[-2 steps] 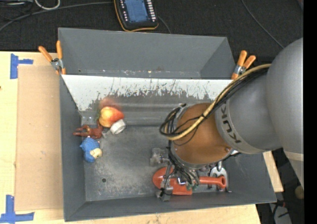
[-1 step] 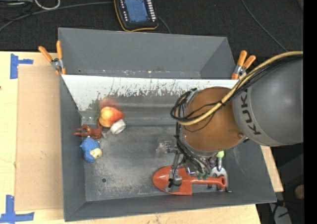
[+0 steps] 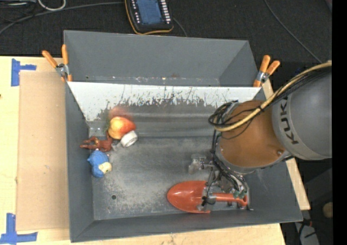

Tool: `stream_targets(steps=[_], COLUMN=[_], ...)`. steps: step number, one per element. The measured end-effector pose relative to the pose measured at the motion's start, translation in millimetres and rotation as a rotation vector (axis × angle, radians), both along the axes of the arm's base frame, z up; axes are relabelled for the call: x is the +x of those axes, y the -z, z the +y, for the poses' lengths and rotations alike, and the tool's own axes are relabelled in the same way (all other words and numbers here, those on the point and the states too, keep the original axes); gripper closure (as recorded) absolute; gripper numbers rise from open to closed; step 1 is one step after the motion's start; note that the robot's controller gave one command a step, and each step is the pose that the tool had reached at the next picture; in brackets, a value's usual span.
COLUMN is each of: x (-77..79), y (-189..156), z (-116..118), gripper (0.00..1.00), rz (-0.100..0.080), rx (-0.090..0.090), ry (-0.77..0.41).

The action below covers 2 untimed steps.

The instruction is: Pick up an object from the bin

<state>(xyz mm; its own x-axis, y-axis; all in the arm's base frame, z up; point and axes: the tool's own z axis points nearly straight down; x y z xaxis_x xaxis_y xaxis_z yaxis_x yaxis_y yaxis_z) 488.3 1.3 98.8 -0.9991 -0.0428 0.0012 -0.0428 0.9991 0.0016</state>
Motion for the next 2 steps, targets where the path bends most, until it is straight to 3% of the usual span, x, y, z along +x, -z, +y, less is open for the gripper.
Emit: stream_targets(steps=[1, 2], x=[-3.3, 0.7], y=[29.0, 28.6], z=[-12.3, 11.6], gripper=[0.0, 1.0], rz=[-0.013, -0.012], rx=[0.007, 0.003], ry=[-0.003, -0.015])
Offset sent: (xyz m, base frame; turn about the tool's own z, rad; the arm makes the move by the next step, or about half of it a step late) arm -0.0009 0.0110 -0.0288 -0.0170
